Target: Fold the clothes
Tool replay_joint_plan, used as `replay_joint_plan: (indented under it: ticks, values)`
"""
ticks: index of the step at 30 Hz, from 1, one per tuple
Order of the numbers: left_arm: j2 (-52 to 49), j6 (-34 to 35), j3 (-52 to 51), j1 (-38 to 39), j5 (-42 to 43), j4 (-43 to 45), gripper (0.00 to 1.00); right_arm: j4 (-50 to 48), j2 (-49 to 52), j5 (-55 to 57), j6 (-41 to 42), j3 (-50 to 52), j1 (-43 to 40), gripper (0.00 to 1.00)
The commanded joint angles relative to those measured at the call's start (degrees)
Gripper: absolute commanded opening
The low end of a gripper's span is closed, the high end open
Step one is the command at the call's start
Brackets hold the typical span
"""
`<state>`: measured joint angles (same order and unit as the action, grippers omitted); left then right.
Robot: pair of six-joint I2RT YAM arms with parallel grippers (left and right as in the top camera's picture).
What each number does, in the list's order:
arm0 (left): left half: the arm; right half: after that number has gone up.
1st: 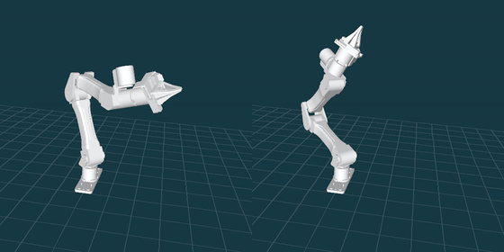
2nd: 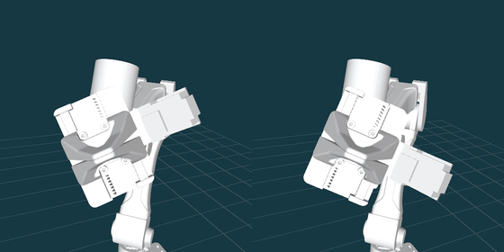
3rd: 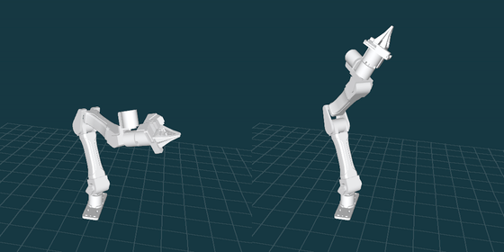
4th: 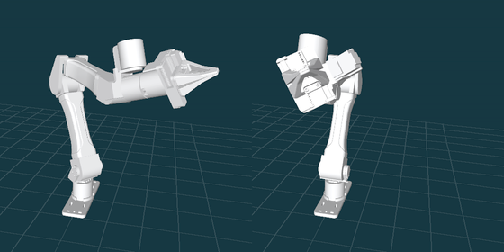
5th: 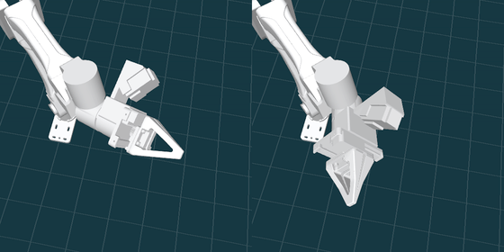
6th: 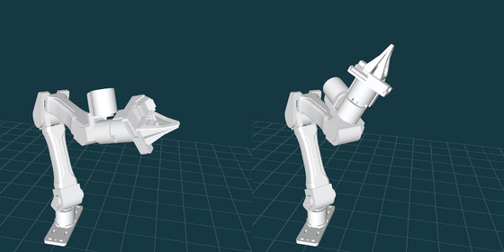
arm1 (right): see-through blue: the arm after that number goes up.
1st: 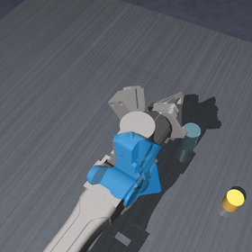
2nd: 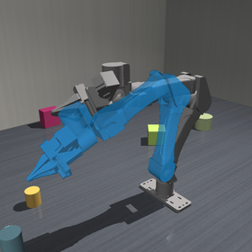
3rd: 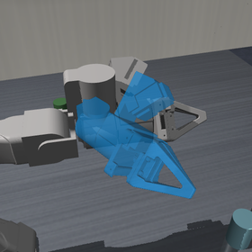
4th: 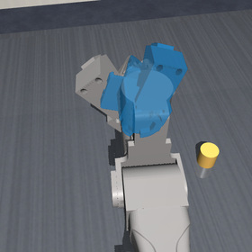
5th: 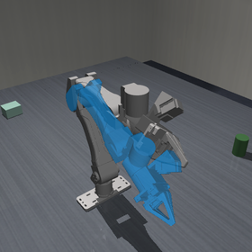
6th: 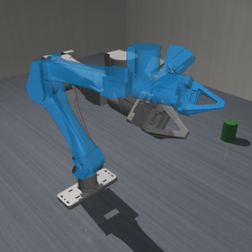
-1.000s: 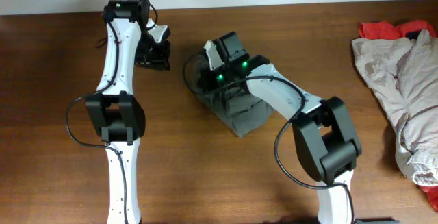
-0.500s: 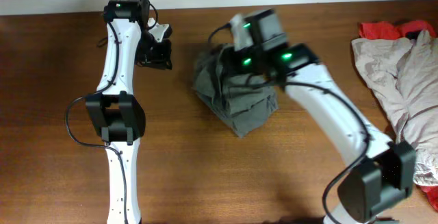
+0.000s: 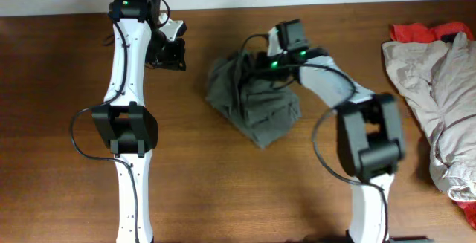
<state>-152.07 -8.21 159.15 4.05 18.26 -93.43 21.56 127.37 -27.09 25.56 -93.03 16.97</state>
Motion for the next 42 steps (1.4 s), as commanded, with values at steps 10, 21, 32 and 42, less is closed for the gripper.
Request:
replay_joint_plan:
  ticks: [10,21,32,42]
  values:
    - [0.37,-1.79,1.29,-0.07,2.69,-0.17,0.2,1.18,9.66,0.39,1.81,0.15,8.09,0.04]
    - [0.79,-1.77,5.31,-0.48,3.63,-1.73,0.2,5.99,-7.17,-5.88,-7.82,0.13,4.94,0.04]
    - [1.29,-1.75,8.81,-0.48,3.61,-3.28,0.2,10.69,-7.58,-5.6,-10.58,0.59,11.58,0.04]
    - [5.79,-1.77,8.81,-1.4,2.97,-3.28,0.21,11.1,-13.42,-0.7,-13.22,1.05,10.88,0.04]
